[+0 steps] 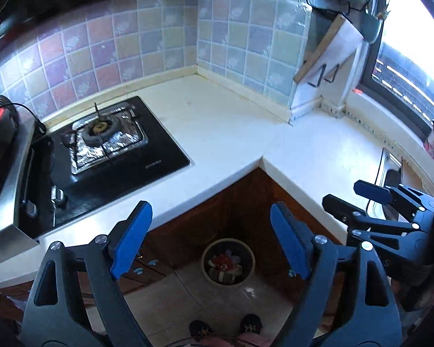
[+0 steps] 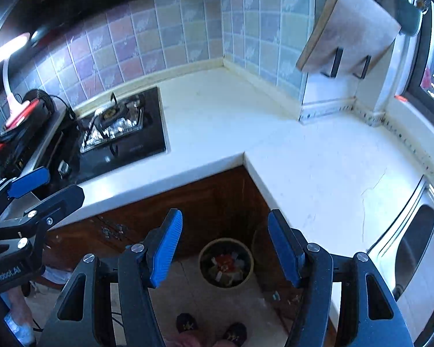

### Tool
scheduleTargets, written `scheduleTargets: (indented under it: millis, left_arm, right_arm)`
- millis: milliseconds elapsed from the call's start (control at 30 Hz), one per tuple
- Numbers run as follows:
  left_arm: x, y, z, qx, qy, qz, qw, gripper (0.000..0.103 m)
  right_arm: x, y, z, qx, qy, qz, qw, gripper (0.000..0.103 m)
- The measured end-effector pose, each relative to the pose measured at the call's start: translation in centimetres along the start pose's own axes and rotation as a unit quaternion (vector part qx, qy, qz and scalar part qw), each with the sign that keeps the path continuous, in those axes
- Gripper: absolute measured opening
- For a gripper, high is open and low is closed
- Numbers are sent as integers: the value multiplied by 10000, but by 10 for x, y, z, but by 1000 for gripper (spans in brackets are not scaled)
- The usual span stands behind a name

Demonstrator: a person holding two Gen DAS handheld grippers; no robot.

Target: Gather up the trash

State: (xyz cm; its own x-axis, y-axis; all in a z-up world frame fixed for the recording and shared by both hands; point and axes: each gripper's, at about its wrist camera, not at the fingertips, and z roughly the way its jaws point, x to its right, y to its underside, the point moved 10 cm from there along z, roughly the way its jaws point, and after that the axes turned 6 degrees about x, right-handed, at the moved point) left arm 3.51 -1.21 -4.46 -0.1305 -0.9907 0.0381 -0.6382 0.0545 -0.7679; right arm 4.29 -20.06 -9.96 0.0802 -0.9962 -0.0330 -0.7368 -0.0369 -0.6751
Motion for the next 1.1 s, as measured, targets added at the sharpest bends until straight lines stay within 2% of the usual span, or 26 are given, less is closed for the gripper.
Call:
scheduleTargets:
  millis: [233,467,700,1100]
  left_arm:
    - [-6,-44,-37,321,-135,-250,9991,82]
    - [-8,-64,-55,508,-459,-304,9972,82]
    - [-7,-68,-54,498,-538,-321,9968,82]
    - [7,-72,-51,584,-558,-180,9966,82]
  right_arm:
    - [-8,-48,-57,553,-88,-57,9984,66]
    - [-17,-80,-91,866,-167,-148,9960,68]
    - [-22,-91,-98,1005,-168,-177,9946,69]
    - [-15,-88,-91,1030,-99,-94,9946,69]
